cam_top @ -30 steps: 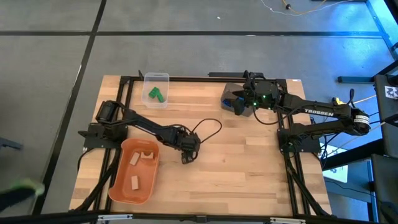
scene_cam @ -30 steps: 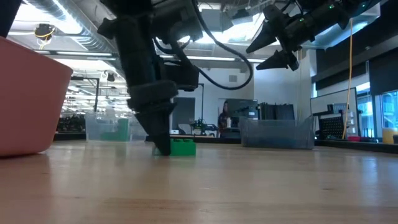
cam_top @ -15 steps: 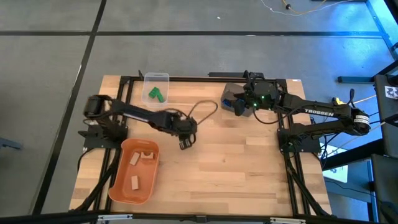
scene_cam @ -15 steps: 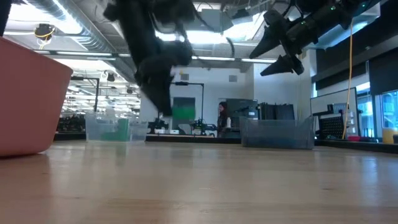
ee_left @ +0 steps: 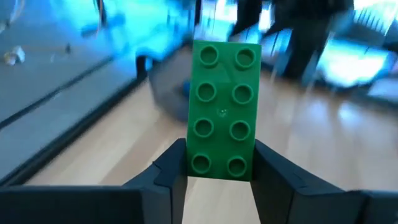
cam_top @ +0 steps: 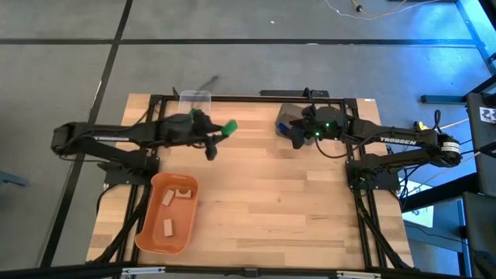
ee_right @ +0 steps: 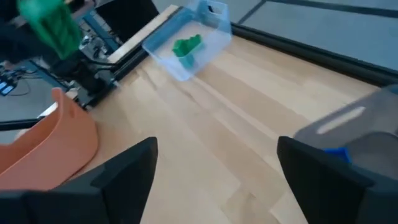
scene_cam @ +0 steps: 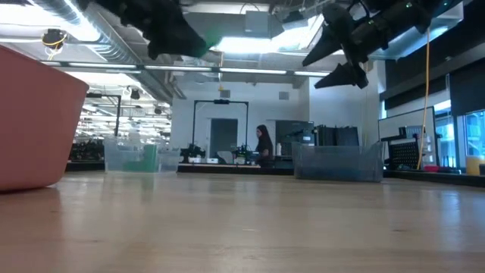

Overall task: Sort & place blocks by color
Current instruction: Put the green game piece into the transparent bin

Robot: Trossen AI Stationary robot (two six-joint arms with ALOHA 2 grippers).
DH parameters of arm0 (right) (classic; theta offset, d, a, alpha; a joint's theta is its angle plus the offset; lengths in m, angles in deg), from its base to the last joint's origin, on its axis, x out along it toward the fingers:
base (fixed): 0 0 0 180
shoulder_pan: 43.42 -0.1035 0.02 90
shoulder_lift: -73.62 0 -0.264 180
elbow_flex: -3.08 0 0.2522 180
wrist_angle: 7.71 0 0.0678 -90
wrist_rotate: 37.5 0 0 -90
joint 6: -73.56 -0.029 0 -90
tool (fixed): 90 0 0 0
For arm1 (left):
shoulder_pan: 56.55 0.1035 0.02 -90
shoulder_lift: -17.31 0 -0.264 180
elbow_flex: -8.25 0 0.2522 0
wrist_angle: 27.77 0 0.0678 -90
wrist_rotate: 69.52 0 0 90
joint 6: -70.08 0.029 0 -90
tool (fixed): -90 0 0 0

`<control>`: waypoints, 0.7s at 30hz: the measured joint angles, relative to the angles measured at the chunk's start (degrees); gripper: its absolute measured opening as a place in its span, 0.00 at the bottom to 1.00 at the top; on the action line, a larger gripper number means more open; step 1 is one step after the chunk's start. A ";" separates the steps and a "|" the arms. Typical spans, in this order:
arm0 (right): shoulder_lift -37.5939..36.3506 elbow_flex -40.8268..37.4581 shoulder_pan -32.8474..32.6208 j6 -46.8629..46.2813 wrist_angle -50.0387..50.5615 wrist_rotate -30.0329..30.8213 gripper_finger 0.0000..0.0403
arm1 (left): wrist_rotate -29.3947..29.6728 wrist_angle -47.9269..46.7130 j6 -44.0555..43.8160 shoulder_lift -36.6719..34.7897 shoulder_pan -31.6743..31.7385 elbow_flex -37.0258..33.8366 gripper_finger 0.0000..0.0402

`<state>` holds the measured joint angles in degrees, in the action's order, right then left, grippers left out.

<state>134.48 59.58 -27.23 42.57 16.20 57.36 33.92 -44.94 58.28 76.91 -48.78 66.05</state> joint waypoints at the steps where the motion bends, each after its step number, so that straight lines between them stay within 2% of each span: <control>1: 0.00 0.00 -0.33 0.29 -0.55 -0.01 0.82 | -0.71 3.68 -0.74 -2.02 0.72 -2.36 0.31; 6: 0.75 0.00 -2.13 2.86 -5.28 0.08 0.82 | -0.80 9.62 -5.16 -8.94 3.43 -10.07 0.31; 12: 2.65 -0.04 -3.87 4.83 -12.77 0.05 0.82 | 0.32 9.78 -8.62 -12.01 5.38 -11.75 0.31; 15: 4.59 -0.02 -4.18 5.77 -18.50 0.46 0.82 | 5.14 9.61 -8.67 -12.12 6.56 -11.77 0.31; 18: 6.99 -0.02 -4.43 4.17 -24.03 1.96 0.82 | 12.87 7.48 -8.78 -12.14 9.32 -11.35 0.31; 21: 9.61 -0.02 -4.47 2.39 -27.69 3.02 0.82 | 14.26 2.46 -9.96 -11.82 14.96 -10.04 0.31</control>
<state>144.09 59.56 -31.69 44.97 -11.50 60.38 48.17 -42.47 48.32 65.09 -33.81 56.02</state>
